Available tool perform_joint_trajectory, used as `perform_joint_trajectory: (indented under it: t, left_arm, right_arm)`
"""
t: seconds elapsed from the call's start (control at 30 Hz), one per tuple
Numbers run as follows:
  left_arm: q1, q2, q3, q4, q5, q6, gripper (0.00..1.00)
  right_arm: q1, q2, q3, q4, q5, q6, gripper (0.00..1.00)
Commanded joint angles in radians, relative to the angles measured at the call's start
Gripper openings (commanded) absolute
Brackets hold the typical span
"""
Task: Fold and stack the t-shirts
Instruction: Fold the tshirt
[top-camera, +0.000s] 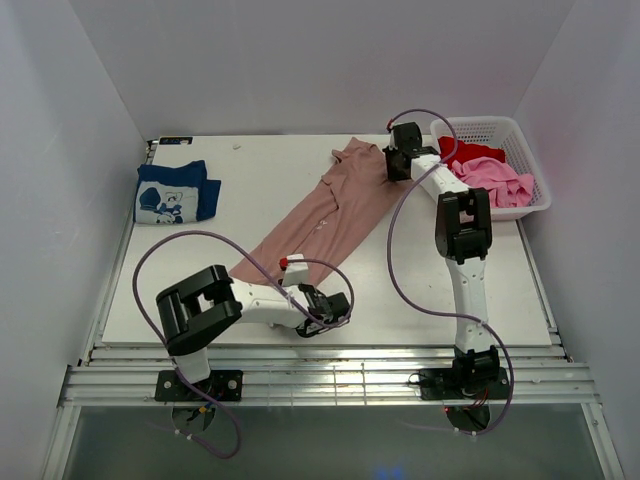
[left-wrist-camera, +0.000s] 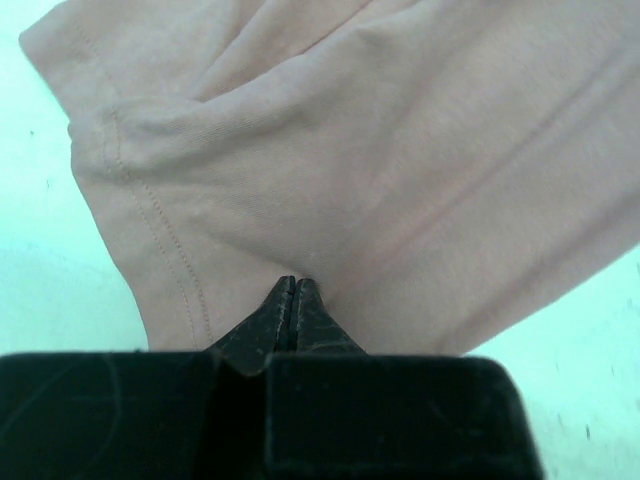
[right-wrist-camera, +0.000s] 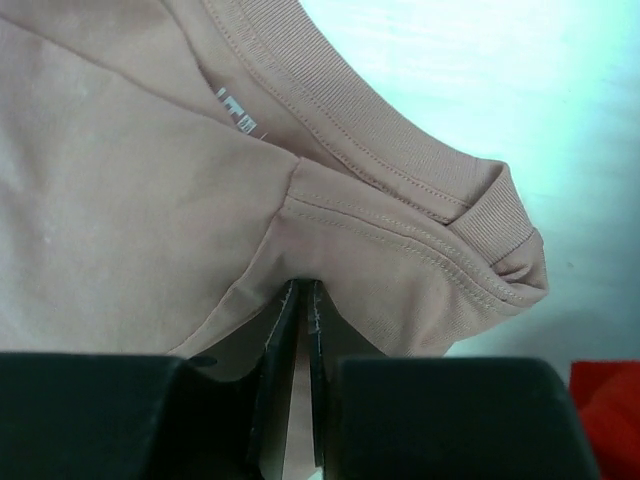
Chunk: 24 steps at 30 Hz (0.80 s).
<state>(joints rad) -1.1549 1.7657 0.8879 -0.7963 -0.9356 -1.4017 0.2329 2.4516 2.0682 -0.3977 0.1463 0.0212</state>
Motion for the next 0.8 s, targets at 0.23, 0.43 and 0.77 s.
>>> perform_joint_trajectory:
  t: [0.23, 0.43, 0.77]
  left_arm:
    - [-0.285, 0.212, 0.216, -0.064, 0.478, -0.083, 0.00]
    - [-0.301, 0.170, 0.342, -0.086, 0.351, -0.037, 0.00]
    - [-0.123, 0.049, 0.600, 0.061, 0.014, 0.460, 0.00]
  right_arm:
    - [-0.038, 0.099, 0.121, 0.078, -0.362, 0.059, 0.18]
    - [-0.049, 0.016, 0.055, 0.224, -0.444, 0.060, 0.22]
    - [-0.041, -0.639, -0.532, 0.510, -0.350, 0.059, 0.27]
